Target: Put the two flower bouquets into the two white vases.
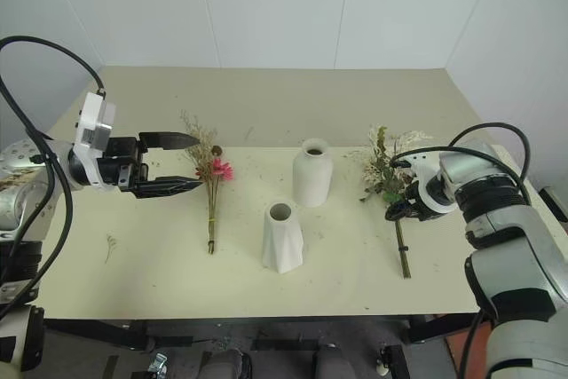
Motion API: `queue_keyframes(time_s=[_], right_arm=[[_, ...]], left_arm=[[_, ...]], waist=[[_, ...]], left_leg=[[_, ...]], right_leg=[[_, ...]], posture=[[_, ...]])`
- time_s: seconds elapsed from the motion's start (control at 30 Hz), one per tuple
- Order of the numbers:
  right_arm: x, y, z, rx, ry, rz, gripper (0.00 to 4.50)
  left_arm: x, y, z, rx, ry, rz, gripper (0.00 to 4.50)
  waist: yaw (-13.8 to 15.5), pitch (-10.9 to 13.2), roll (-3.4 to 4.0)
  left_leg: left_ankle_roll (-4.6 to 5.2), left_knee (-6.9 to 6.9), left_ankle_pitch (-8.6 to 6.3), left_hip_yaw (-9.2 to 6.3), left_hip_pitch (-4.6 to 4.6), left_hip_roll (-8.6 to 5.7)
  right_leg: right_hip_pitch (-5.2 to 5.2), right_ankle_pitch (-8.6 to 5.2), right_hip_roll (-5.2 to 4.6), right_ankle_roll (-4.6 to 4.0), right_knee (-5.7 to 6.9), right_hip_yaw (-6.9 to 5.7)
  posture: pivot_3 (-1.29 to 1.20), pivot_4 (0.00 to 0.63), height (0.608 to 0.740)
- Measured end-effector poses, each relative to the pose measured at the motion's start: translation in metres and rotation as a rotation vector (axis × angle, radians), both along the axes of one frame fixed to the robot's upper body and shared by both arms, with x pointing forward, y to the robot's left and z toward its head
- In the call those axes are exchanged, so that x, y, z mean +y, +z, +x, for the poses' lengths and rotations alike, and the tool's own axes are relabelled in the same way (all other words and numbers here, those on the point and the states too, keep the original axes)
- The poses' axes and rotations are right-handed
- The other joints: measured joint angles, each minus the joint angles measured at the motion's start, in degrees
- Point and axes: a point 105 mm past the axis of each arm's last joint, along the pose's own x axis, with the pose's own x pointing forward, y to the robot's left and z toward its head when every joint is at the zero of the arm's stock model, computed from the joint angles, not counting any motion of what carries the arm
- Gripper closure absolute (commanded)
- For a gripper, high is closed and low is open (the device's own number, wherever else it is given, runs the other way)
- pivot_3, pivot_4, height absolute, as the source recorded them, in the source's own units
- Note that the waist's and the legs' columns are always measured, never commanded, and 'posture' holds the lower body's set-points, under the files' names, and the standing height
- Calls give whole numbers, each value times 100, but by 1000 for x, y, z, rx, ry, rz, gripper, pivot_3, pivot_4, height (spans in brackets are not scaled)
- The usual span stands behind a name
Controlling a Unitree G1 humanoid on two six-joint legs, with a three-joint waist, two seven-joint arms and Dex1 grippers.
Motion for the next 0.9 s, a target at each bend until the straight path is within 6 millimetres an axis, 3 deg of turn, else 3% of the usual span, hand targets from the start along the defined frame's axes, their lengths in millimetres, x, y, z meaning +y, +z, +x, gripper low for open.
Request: queue_keyframes(time_s=[0.13,0.27,0.37,0.5,0.53,0.6,0.7,0.9], right_arm=[[-1,-1,2,-8,0,10,4160],[-3,12,9,-70,-35,45,4281],[-6,46,23,-258,-97,138,4281],[-6,113,39,-694,-95,219,4281],[-5,121,39,-753,-89,227,4281],[8,136,38,-916,-41,266,4281],[43,149,35,-1052,32,393,4281],[104,202,6,-1288,229,552,4281]], left_arm=[[0,0,0,-1,2,0,0],[0,0,0,-2,3,1,0],[0,0,0,-14,4,5,0],[2,0,1,-19,7,6,0],[2,0,1,-21,8,6,0],[3,-1,3,-19,12,7,0],[3,-1,5,-12,17,11,0],[-1,1,6,-20,1,9,0]], waist=[[0,0,0],[0,2,3],[6,2,3],[17,2,3],[17,2,3],[2,2,3],[-55,4,7],[-64,6,10]], left_leg=[[0,0,0,0,0,0],[0,-1,0,0,0,0],[0,-2,0,0,-2,0],[0,-8,0,-2,-1,3],[0,-6,0,-2,0,4],[0,-4,0,-2,2,4],[-1,-1,1,-1,4,3],[-1,-4,1,-6,-4,4]], right_leg=[[0,0,0,0,1,0],[-1,0,0,0,1,0],[-2,0,0,0,1,0],[0,0,1,0,-4,-4],[1,0,1,0,-2,-5],[4,0,2,0,2,-2],[-1,1,2,0,17,2],[1,1,1,0,28,-5]], posture=[[0,150,740],[0,150,740],[0,150,740],[0,150,740],[0,150,740],[0,150,740],[0,150,740],[0,150,740]])
